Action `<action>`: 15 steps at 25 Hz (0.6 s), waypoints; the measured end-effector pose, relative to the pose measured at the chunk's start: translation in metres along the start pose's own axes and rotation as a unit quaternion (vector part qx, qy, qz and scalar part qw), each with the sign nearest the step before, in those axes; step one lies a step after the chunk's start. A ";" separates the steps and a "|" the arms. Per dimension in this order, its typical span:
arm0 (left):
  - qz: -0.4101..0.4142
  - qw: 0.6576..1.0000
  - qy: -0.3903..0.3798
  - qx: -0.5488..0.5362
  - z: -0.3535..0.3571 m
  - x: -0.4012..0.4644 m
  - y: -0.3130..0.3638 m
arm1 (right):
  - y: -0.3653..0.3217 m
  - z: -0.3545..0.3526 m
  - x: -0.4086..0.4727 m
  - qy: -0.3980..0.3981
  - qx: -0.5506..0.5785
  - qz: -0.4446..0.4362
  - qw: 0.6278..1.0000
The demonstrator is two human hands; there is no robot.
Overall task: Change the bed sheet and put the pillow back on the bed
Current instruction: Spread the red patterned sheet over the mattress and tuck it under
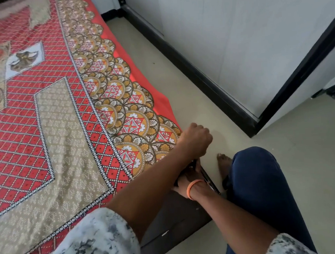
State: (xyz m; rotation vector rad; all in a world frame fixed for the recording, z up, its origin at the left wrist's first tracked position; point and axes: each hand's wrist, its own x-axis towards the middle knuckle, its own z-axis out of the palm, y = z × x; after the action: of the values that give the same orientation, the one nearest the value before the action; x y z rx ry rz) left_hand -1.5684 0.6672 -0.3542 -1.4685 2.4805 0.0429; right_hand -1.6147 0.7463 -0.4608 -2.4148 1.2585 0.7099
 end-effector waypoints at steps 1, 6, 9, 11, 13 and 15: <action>0.001 0.996 0.083 -0.034 0.003 -0.014 0.005 | -0.002 -0.006 -0.011 -0.033 -0.018 -0.007 0.999; -0.204 0.906 0.333 -0.162 0.056 -0.178 0.044 | -0.060 -0.043 -0.083 -0.015 -0.032 -0.177 0.984; -0.414 0.847 0.269 -0.196 0.118 -0.291 0.049 | -0.109 -0.023 -0.079 0.050 -0.017 -0.323 0.945; -0.523 0.819 0.106 -0.211 0.154 -0.341 0.040 | -0.132 -0.002 -0.061 0.110 -0.028 -0.394 0.912; -0.537 0.805 -0.012 -0.251 0.170 -0.367 0.033 | -0.154 0.002 -0.055 0.151 -0.056 -0.407 0.899; -0.517 0.799 -0.076 -0.297 0.171 -0.368 0.027 | -0.167 0.005 -0.050 0.198 -0.081 -0.392 0.895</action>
State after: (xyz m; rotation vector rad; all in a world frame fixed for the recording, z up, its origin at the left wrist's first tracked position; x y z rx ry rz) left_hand -1.3886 1.0233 -0.4361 -2.7270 1.2572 0.7336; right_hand -1.5025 0.8752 -0.4274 -2.9572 0.2231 0.0815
